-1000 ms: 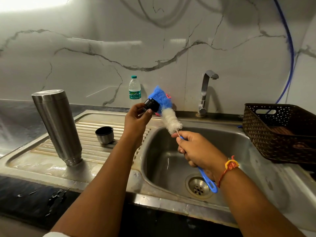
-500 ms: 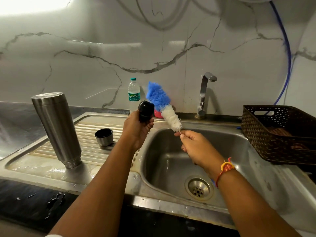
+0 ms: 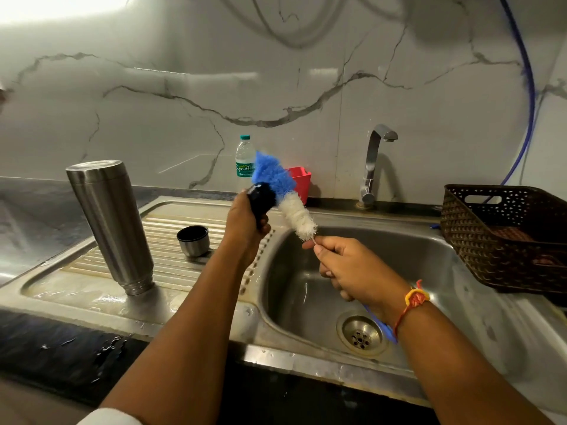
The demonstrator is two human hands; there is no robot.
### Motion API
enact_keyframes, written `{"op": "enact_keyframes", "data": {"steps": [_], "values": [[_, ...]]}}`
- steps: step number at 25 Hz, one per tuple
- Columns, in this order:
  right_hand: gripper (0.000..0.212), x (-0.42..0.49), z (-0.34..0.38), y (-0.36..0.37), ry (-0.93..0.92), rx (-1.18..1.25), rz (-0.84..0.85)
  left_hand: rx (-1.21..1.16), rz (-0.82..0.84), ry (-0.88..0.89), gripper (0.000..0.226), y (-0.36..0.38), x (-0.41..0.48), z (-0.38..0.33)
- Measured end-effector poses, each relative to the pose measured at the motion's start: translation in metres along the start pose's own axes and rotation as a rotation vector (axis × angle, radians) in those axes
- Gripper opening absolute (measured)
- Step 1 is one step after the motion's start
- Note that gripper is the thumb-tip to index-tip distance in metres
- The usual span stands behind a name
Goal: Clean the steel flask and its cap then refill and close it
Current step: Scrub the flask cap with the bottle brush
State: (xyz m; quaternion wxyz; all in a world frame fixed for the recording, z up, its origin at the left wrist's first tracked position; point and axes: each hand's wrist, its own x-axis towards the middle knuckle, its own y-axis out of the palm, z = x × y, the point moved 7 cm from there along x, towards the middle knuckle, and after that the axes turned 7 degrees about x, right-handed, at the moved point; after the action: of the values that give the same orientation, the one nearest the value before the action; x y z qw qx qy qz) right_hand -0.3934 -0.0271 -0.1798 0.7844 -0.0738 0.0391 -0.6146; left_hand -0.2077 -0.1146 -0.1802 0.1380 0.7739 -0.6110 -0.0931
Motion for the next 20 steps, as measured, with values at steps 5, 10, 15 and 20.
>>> {"op": "enact_keyframes", "data": {"steps": [5,10,15,20], "values": [[0.025,0.005,-0.003,-0.016,0.009,0.045,-0.122,-0.022,0.08,-0.011,0.034,0.011,0.0,0.003],[0.025,0.01,0.003,-0.023,-0.104,-0.146,-0.241,-0.027,0.014,0.045,0.026,0.004,0.005,0.001],[0.024,0.008,-0.002,-0.015,-0.117,-0.355,-0.134,0.056,-0.075,0.187,0.029,-0.012,0.012,-0.006],[0.029,0.009,-0.002,-0.017,-0.096,-0.474,-0.13,0.271,-0.072,0.274,0.034,-0.004,0.005,-0.013]]}}
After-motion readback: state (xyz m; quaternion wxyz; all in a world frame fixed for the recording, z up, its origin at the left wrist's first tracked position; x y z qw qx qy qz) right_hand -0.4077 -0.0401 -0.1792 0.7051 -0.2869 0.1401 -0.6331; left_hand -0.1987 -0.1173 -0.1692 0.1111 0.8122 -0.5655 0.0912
